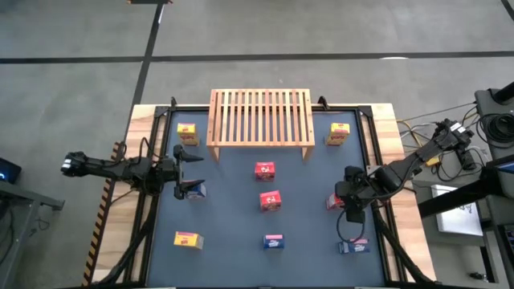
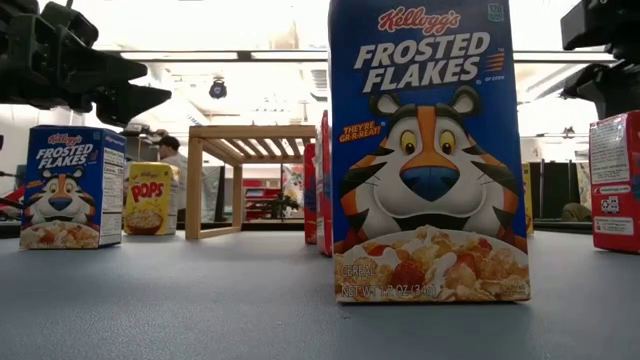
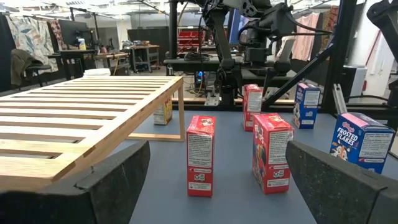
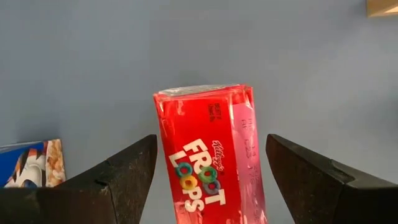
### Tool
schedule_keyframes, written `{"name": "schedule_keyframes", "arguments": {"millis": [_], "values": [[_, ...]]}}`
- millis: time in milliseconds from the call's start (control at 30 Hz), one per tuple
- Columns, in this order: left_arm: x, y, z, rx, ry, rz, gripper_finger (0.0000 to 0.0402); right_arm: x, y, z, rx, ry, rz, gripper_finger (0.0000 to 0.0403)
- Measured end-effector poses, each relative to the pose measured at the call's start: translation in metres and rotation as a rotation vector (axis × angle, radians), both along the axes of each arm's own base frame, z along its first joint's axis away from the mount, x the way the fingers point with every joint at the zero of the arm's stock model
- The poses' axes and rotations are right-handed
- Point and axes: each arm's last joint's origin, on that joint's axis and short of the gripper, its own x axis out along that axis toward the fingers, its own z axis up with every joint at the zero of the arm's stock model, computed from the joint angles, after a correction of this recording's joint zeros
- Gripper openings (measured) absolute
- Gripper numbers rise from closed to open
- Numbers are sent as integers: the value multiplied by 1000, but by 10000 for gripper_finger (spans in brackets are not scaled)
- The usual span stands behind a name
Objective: Stack cereal on shelf
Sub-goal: Put the bottom right red cereal box on the shelf
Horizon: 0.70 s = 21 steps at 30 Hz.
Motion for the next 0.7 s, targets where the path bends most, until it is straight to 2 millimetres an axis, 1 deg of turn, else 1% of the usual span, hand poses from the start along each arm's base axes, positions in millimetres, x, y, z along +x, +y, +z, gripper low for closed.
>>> {"name": "schedule_keyframes", "arguments": {"millis": [267, 433, 567, 700], "values": [[0, 0, 0, 0, 0, 0, 359, -4, -2, -22, -11, 35, -6, 290], [0, 0, 0, 0, 0, 0, 359, -6, -3, -26, -18, 39, -17, 285], [0, 0, 0, 0, 0, 0, 359, -5, -3, -25, -18, 37, -16, 262], [0, 0, 0, 0, 0, 0, 359, -4, -2, -22, -16, 26, 0, 220]]}}
